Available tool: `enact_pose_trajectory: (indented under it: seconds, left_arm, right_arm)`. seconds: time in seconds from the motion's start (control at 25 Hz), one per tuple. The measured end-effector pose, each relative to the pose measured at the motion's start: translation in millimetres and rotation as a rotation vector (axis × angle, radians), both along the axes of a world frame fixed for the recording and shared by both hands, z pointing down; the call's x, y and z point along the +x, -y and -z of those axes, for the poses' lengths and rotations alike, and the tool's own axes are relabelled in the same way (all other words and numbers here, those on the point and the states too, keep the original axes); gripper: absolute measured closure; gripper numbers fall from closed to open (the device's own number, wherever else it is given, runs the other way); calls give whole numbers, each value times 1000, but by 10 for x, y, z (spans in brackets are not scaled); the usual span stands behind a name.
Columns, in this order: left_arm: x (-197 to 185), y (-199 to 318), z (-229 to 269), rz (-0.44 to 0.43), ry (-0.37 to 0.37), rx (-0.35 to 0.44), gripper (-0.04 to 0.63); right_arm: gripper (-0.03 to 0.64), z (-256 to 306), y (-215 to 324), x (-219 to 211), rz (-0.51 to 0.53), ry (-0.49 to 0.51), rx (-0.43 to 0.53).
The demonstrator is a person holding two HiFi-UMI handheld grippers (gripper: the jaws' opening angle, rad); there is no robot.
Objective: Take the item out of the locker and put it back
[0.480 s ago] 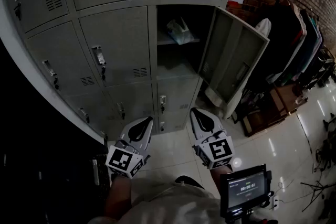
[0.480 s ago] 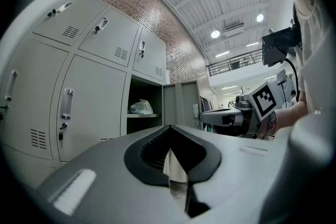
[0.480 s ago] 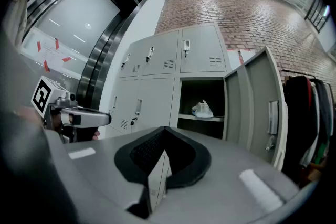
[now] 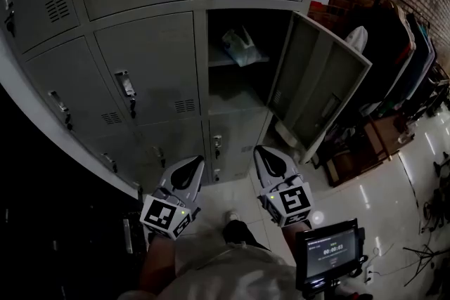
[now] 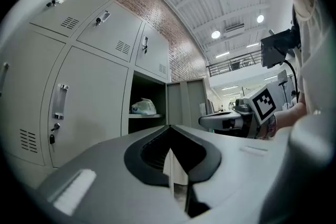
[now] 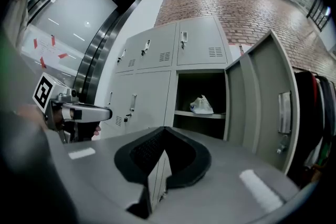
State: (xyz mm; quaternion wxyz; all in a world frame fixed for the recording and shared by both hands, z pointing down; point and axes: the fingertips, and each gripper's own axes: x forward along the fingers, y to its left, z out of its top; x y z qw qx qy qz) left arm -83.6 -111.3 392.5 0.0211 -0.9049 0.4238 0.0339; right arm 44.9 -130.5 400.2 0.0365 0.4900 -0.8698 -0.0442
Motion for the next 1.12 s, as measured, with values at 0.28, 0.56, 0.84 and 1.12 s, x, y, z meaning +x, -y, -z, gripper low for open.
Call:
enact_pose_trajectory:
  seconds: [0.28, 0.56, 0.84, 1.12]
  left_arm:
    - [125, 771, 87, 30, 7, 21, 595]
    - [353, 1458, 196, 49, 7, 32, 595]
    - [359, 1758, 208, 26, -2, 14, 595]
    - [318, 1904, 269, -13, 14, 14, 595]
  right_arm:
    - [617, 115, 817, 113, 23, 20, 26]
    - [617, 298, 1505, 208, 67, 13, 48]
    - [617, 439, 1888, 179, 44, 32, 64]
    - [523, 603, 2134, 60, 32, 45, 83]
